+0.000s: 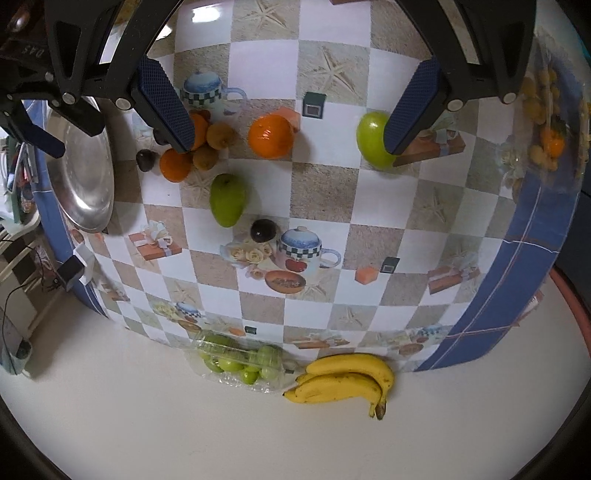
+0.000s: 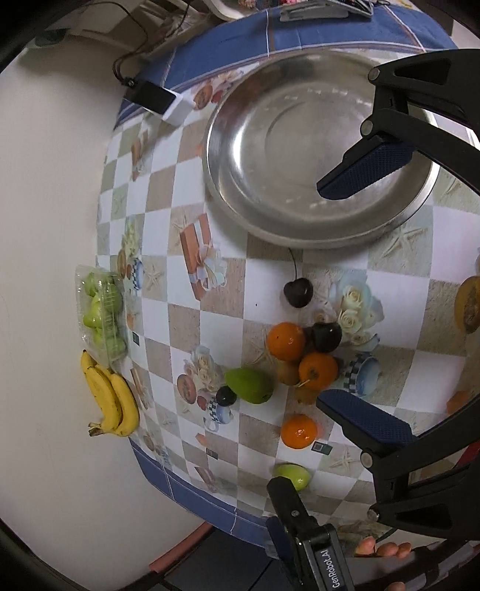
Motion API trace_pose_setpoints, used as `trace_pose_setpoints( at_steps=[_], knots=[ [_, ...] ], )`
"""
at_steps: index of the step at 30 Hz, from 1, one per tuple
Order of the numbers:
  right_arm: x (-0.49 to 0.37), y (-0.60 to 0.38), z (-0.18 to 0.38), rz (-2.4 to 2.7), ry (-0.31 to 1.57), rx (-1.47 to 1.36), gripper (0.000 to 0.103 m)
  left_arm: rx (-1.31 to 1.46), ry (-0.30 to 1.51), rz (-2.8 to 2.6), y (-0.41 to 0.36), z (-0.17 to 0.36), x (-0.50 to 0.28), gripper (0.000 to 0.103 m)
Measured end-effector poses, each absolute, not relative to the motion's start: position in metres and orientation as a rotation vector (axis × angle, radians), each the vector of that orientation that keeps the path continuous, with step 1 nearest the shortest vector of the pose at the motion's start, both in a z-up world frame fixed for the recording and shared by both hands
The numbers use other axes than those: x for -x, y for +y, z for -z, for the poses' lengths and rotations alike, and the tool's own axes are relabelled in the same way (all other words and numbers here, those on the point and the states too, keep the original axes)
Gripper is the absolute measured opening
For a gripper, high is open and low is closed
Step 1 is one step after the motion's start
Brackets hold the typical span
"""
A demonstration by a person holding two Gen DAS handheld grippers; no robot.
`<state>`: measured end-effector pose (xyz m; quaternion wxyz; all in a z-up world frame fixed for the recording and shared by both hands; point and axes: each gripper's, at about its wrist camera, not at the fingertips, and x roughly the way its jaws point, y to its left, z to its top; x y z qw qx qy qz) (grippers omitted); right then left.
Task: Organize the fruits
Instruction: 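Grasp the large orange with the left tool while the right tool grasps a dark plum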
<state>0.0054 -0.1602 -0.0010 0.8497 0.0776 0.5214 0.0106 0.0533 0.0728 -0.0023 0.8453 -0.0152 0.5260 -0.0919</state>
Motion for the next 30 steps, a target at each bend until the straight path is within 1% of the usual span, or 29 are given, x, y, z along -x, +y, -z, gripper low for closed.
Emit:
trace_pose_setpoints(
  at_steps=[1, 2, 3, 6, 7, 9, 10, 12, 15, 17, 19, 20, 23, 26, 30],
  knots=[
    [-0.008, -0.16, 0.002, -0.027, 1.103, -0.169, 0.102, 0.034, 1.108, 0.193, 0.075, 0.003, -0.056, 0.103],
    [-0.011, -0.161, 0.003, -0.035, 1.108, -0.173, 0.098, 0.035, 1.102, 0.194, 0.077, 0.003, -0.058, 0.103],
    [-0.015, -0.16, 0.005, -0.044, 1.113, -0.173, 0.09, 0.033, 1.096, 0.201, 0.078, 0.003, -0.06, 0.103],
    [-0.026, -0.164, 0.011, -0.065, 1.144, -0.199, 0.078, 0.011, 1.116, 0.232, 0.074, 0.005, -0.065, 0.103],
    [-0.029, -0.166, 0.014, -0.069, 1.157, -0.215, 0.076, 0.011, 1.125, 0.246, 0.073, 0.006, -0.067, 0.103],
    [-0.035, -0.168, 0.02, -0.078, 1.186, -0.235, 0.065, 0.01, 1.165, 0.246, 0.07, 0.01, -0.07, 0.103],
    [-0.038, -0.169, 0.023, -0.08, 1.198, -0.24, 0.064, 0.009, 1.189, 0.237, 0.069, 0.014, -0.073, 0.103],
    [-0.042, -0.169, 0.028, -0.082, 1.215, -0.244, 0.057, 0.021, 1.211, 0.241, 0.068, 0.02, -0.076, 0.101],
    [-0.047, -0.168, 0.033, -0.095, 1.237, -0.254, 0.047, 0.042, 1.243, 0.251, 0.064, 0.032, -0.077, 0.09],
    [-0.05, -0.167, 0.035, -0.099, 1.248, -0.243, 0.045, 0.05, 1.271, 0.251, 0.06, 0.04, -0.078, 0.089],
    [-0.051, -0.165, 0.038, -0.096, 1.258, -0.231, 0.042, 0.058, 1.293, 0.244, 0.057, 0.049, -0.079, 0.083],
    [-0.052, -0.165, 0.04, -0.094, 1.264, -0.229, 0.041, 0.063, 1.301, 0.242, 0.057, 0.052, -0.079, 0.082],
    [-0.055, -0.165, 0.045, -0.085, 1.278, -0.229, 0.041, 0.081, 1.322, 0.243, 0.055, 0.06, -0.081, 0.08],
    [-0.057, -0.165, 0.052, -0.08, 1.303, -0.226, 0.036, 0.095, 1.331, 0.236, 0.055, 0.065, -0.082, 0.076],
    [-0.058, -0.164, 0.058, -0.075, 1.319, -0.228, 0.036, 0.104, 1.343, 0.226, 0.055, 0.069, -0.084, 0.069]
  ],
)
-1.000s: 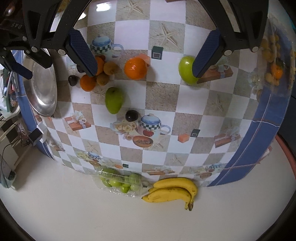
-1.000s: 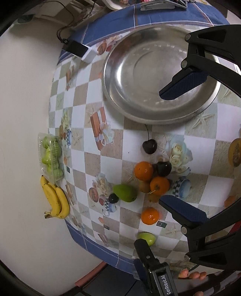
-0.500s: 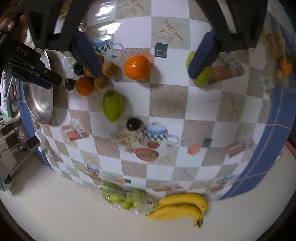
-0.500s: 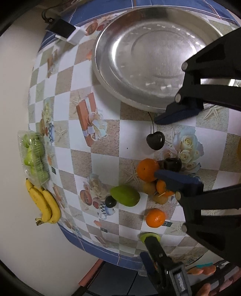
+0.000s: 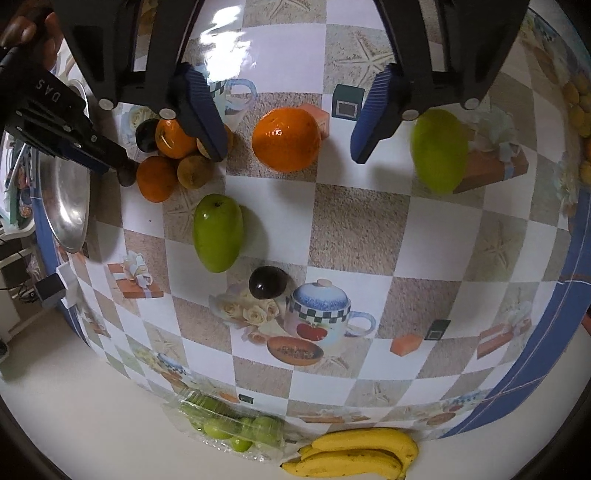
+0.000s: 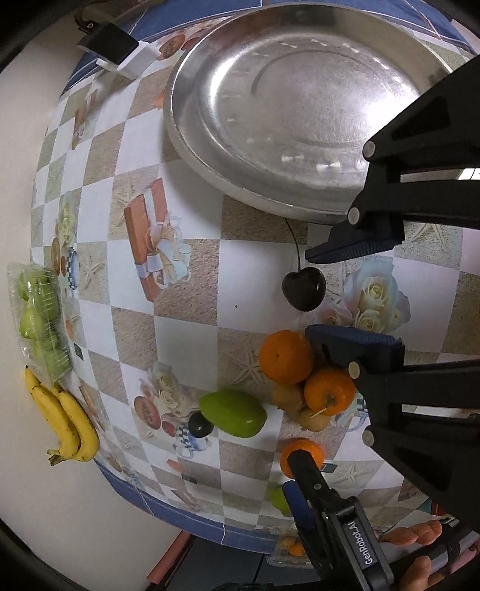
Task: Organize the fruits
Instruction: 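Grasp the large orange with the left tool while the right tool grasps a dark plum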
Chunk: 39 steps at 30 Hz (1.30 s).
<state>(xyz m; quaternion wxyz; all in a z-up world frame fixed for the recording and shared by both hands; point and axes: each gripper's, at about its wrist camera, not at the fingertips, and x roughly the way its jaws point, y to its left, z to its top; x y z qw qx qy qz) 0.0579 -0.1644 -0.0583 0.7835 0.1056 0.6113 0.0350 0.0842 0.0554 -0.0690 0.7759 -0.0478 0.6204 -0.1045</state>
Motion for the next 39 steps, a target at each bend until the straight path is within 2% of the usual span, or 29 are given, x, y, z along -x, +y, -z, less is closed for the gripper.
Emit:
trace_pose_setpoints(
  at_steps=[7, 21, 25, 34, 39],
  knots=[
    [-0.06, -0.165, 0.063, -0.072, 1.329, -0.229, 0.036, 0.107, 1.36, 0.206, 0.056, 0.074, -0.086, 0.06],
    [-0.064, -0.164, 0.071, -0.066, 1.339, -0.232, 0.033, 0.133, 1.391, 0.154, 0.054, 0.086, -0.087, 0.052],
    [-0.065, -0.164, 0.076, -0.07, 1.351, -0.235, 0.033, 0.125, 1.392, 0.146, 0.054, 0.086, -0.088, 0.043],
    [-0.066, -0.163, 0.077, -0.072, 1.343, -0.244, 0.032, 0.127, 1.391, 0.122, 0.051, 0.086, -0.089, 0.042],
    [-0.066, -0.164, 0.078, -0.07, 1.341, -0.253, 0.028, 0.137, 1.395, 0.098, 0.055, 0.087, -0.088, 0.042]
  ],
)
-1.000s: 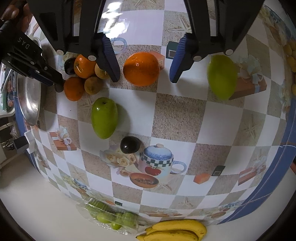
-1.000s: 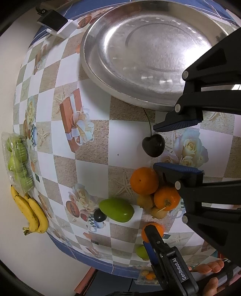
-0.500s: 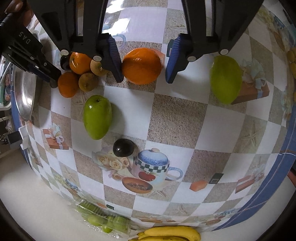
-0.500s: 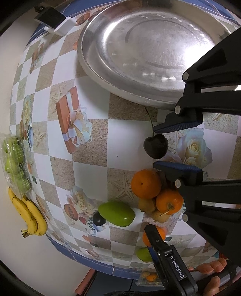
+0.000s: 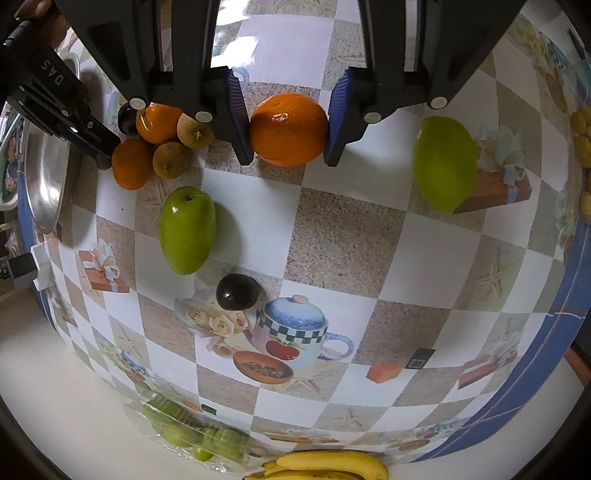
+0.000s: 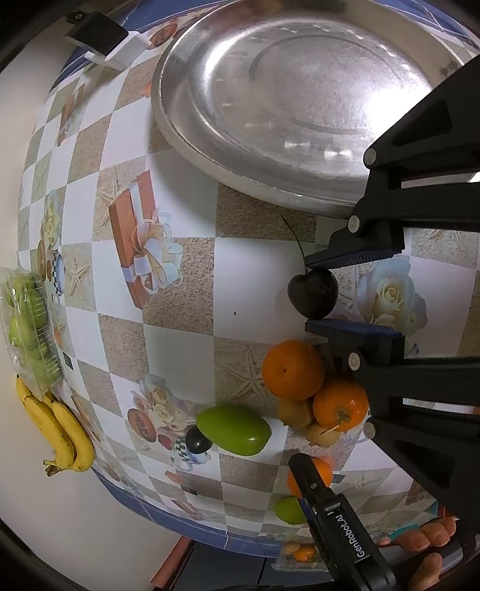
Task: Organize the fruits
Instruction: 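Grasp the large orange with the left tool while the right tool grasps a dark plum, then carry the orange and plum over the steel bowl and open both tools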
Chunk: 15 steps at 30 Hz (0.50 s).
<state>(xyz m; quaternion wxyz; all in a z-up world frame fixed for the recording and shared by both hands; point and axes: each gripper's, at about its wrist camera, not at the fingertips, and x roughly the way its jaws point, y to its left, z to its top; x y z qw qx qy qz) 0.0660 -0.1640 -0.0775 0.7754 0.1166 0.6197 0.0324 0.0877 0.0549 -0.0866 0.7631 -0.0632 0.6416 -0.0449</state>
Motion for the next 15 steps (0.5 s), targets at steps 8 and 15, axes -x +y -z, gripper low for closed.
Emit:
trace_pose_setpoints(
  at_steps=[8, 15],
  knots=[
    [-0.061, -0.172, 0.07, -0.085, 1.323, -0.309, 0.027, 0.133, 1.402, 0.042, 0.063, 0.08, -0.081, 0.041],
    [-0.055, -0.179, 0.047, -0.104, 1.27, -0.341, 0.027, 0.119, 1.366, 0.022, 0.059, 0.054, -0.074, 0.041]
  ],
)
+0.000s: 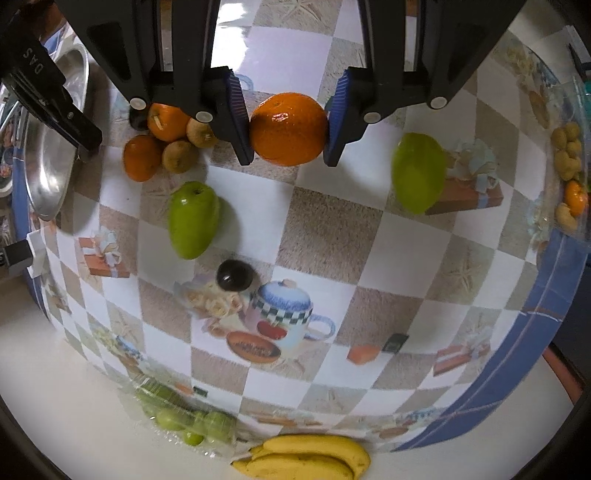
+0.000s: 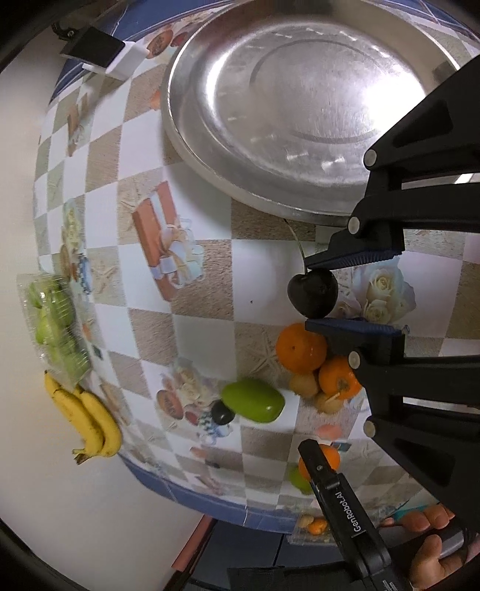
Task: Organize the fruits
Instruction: 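Carry the orange and plum over the steel bowl and open both tools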
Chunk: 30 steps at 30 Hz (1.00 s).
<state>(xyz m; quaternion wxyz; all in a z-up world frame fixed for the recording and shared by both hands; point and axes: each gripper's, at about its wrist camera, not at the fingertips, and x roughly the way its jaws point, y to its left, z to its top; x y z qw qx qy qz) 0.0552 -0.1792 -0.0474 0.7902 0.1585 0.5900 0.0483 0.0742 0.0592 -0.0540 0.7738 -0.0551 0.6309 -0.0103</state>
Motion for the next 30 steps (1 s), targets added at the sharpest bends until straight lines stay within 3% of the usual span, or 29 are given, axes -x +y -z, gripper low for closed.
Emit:
trace_pose_setpoints(
  at_steps=[14, 30],
  knots=[
    [-0.04, -0.224, 0.018, 0.038, 1.198, -0.331, 0.027, 0.021, 1.302, 0.095, -0.015, 0.015, -0.076, 0.041],
    [-0.021, -0.319, 0.035, 0.316, 1.203, -0.397, 0.027, -0.14, 1.321, 0.338, -0.152, 0.04, -0.059, 0.041]
  ],
)
